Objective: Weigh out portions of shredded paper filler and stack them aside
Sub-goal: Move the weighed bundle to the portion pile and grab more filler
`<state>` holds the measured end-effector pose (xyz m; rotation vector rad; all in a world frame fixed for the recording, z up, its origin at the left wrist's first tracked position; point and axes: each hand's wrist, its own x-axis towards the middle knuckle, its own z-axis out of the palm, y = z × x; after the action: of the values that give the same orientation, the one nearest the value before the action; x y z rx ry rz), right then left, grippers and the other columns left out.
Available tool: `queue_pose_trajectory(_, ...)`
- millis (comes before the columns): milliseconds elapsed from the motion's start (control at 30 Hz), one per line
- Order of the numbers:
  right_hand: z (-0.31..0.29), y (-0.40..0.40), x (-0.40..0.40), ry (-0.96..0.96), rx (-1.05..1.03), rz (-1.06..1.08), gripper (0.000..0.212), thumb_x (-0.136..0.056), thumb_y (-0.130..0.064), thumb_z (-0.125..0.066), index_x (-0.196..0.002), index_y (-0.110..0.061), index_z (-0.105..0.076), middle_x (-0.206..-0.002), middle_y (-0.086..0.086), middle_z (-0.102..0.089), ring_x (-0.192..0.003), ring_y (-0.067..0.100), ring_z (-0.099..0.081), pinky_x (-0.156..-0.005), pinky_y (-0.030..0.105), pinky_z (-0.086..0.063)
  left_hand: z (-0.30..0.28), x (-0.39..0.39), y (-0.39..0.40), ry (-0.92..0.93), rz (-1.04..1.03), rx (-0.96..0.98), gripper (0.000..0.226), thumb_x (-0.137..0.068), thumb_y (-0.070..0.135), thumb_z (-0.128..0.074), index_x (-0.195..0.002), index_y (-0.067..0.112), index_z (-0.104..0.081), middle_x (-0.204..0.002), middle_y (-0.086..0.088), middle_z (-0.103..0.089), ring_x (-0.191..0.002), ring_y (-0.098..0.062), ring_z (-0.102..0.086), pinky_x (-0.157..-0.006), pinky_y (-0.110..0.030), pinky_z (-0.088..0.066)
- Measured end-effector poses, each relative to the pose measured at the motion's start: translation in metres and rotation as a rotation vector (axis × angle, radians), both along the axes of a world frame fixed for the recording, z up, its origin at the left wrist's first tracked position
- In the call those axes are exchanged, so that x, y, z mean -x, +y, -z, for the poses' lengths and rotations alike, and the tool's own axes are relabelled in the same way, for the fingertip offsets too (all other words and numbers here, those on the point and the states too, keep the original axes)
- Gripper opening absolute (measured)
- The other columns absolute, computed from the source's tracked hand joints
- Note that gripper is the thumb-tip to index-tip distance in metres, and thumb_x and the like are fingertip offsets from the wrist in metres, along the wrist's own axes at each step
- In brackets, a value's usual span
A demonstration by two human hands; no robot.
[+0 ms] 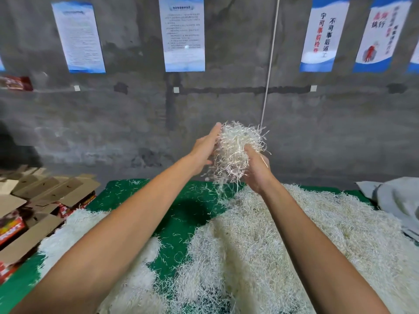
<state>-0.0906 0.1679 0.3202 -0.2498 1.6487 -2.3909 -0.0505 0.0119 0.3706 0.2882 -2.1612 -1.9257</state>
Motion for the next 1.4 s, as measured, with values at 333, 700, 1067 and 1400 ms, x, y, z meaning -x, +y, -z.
queue_pose_trajectory(333, -0.022, 0.002, 0.003, -0.032, 0.057, 0.136, 0.036, -0.094, -0.046, -0.067, -0.120, -0.021, -0.059, -0.129, -0.003, -0.054, -0.112, 0.021, -0.057, -0.086, 0.039, -0.051, 0.083, -0.015, -0.018, -0.167, 0.460, -0.225, 0.071, -0.082, 0.054, -0.078, -0.131, 0.005, -0.062, -0.066, 0.001, -0.027, -0.061, -0.014, -0.050, -0.079, -0.034, -0.054)
queue_pose_trajectory(700, 0.019, 0.007, -0.019, 0.061, -0.172, -0.190, 0.076, -0.096, -0.063, -0.055, -0.154, -0.015, -0.045, -0.154, 0.012, -0.050, -0.139, 0.033, -0.050, -0.119, 0.058, -0.035, 0.098, -0.023, -0.022, -0.207, 0.254, -0.933, 0.050, -0.106, 0.043, -0.035, -0.136, 0.006, -0.051, -0.135, -0.025, -0.058, -0.119, -0.043, -0.060, -0.098, -0.064, -0.049)
queue_pose_trajectory(1067, 0.096, 0.005, -0.101, 0.274, -0.472, -0.036, 0.025, -0.101, -0.034, -0.065, -0.117, -0.016, -0.064, -0.118, 0.006, -0.067, -0.099, 0.016, -0.072, -0.070, 0.023, -0.060, 0.135, -0.101, -0.014, -0.145, -0.126, -0.259, 0.067, -0.098, 0.030, -0.064, -0.155, 0.018, -0.031, -0.154, -0.005, -0.040, -0.124, -0.018, -0.044, -0.113, -0.043, -0.034)
queue_pose_trajectory(1400, 0.173, -0.006, -0.156, 0.003, -0.518, -0.096, 0.013, -0.099, -0.024, -0.067, -0.094, -0.018, -0.056, -0.065, -0.008, -0.044, -0.058, 0.010, -0.044, -0.055, 0.024, -0.044, 0.207, -0.181, -0.016, -0.167, 0.130, 0.168, 0.075, -0.085, 0.029, -0.079, -0.150, 0.025, -0.042, -0.150, 0.001, -0.047, -0.125, -0.015, -0.054, -0.097, -0.031, -0.049)
